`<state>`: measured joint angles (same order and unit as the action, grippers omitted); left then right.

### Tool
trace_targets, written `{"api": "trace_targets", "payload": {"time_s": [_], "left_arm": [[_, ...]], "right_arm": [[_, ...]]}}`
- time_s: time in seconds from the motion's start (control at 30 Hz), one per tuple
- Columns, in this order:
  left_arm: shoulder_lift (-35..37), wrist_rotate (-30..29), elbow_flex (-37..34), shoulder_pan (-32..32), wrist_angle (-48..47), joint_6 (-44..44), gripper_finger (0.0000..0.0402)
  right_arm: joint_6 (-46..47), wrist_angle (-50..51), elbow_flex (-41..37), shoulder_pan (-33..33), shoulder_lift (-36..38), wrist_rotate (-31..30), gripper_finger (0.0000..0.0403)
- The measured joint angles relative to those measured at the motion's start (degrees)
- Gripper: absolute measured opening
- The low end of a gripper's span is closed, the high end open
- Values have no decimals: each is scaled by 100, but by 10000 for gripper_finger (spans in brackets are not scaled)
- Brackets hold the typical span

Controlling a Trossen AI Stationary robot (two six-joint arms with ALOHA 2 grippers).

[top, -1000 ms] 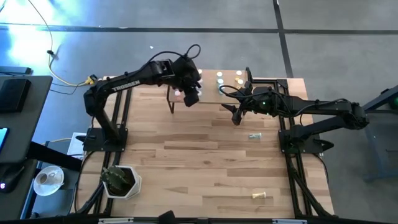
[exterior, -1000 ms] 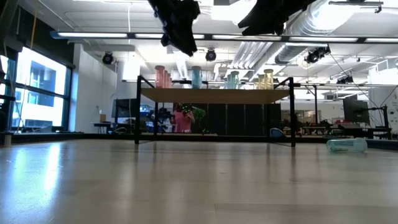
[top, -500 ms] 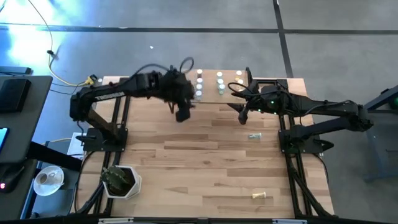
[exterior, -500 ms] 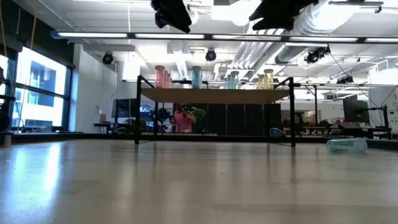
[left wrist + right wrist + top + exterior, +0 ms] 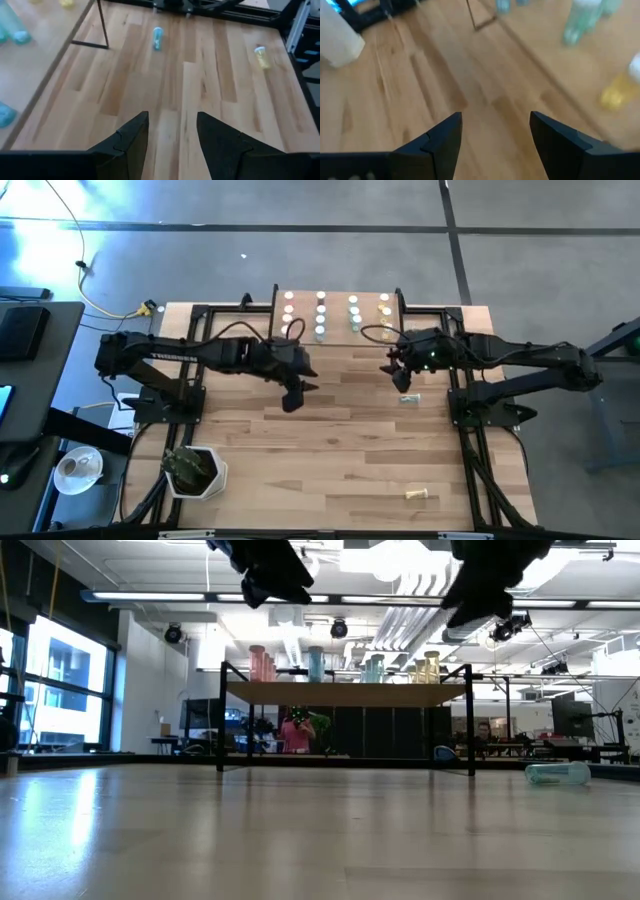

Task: Pick and place medicine bottles onto shelf by color
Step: Put the green pill bottle on the shelf aligned with the other green pill bottles

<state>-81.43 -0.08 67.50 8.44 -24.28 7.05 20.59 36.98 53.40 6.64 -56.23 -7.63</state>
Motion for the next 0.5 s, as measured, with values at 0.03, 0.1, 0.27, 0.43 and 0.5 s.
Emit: {"api": "trace_targets", "payload": {"time_s": [0.03, 0.1, 0.27, 0.43, 0.5], "left_arm": [[0, -69, -70, -53, 84, 31, 158], [0, -221, -221, -174, 302, 74, 158], [0, -500, -568, -443, 730, 188, 158], [-2, -537, -681, -602, 901, 193, 158], [-31, -559, -679, -658, 998, 180, 158]], "right_arm": [[169, 100, -32, -80, 0, 3, 225], [523, 269, -127, -271, 0, 19, 225], [1410, 424, -427, -818, -2, -78, 225], [2351, 454, -742, -1346, -2, -88, 225], [2760, 453, -874, -1583, -2, -89, 225]]}}
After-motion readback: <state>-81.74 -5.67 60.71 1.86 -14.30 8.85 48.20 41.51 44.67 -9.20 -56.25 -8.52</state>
